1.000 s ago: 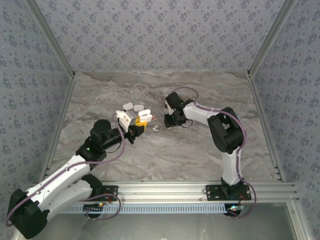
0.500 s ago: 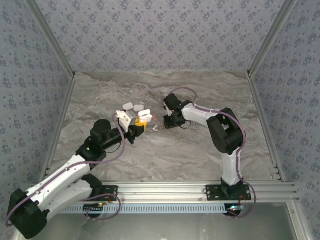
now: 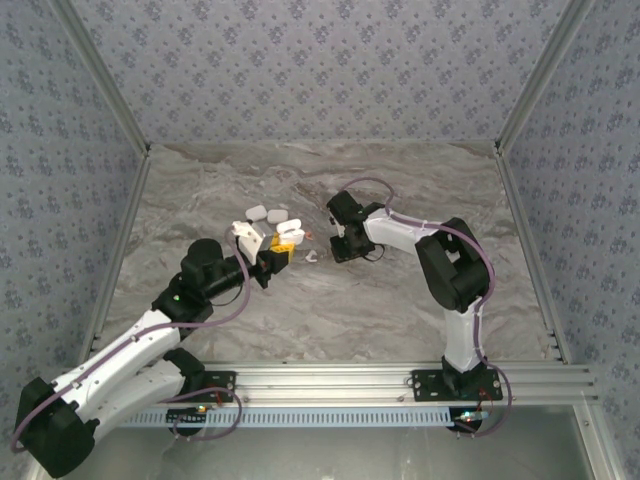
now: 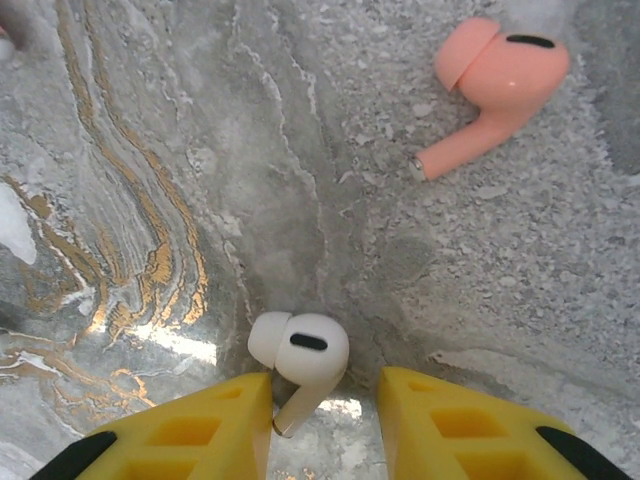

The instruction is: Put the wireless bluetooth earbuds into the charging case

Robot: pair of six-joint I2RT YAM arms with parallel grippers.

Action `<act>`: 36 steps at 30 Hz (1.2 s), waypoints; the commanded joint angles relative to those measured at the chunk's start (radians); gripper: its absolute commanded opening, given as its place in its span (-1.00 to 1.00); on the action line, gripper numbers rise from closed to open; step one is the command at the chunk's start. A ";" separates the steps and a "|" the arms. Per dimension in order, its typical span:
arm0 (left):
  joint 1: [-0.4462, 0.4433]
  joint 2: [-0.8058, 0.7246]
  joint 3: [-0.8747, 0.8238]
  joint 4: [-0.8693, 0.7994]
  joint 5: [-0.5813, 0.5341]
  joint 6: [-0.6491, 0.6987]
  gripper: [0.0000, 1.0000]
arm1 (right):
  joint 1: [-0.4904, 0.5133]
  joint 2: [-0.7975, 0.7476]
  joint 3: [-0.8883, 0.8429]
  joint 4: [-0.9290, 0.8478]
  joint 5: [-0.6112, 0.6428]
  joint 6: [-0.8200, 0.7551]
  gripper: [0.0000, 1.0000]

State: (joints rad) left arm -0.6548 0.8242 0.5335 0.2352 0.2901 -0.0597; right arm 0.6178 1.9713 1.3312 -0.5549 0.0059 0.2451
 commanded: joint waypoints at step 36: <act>-0.004 -0.006 0.010 0.011 -0.020 0.021 -0.92 | 0.020 0.073 0.111 -0.079 0.029 -0.049 -0.28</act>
State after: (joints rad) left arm -0.6548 0.8265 0.5335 0.2344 0.2752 -0.0593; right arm 0.6312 2.0293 1.4296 -0.6044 0.0132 0.2089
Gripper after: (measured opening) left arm 0.199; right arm 0.365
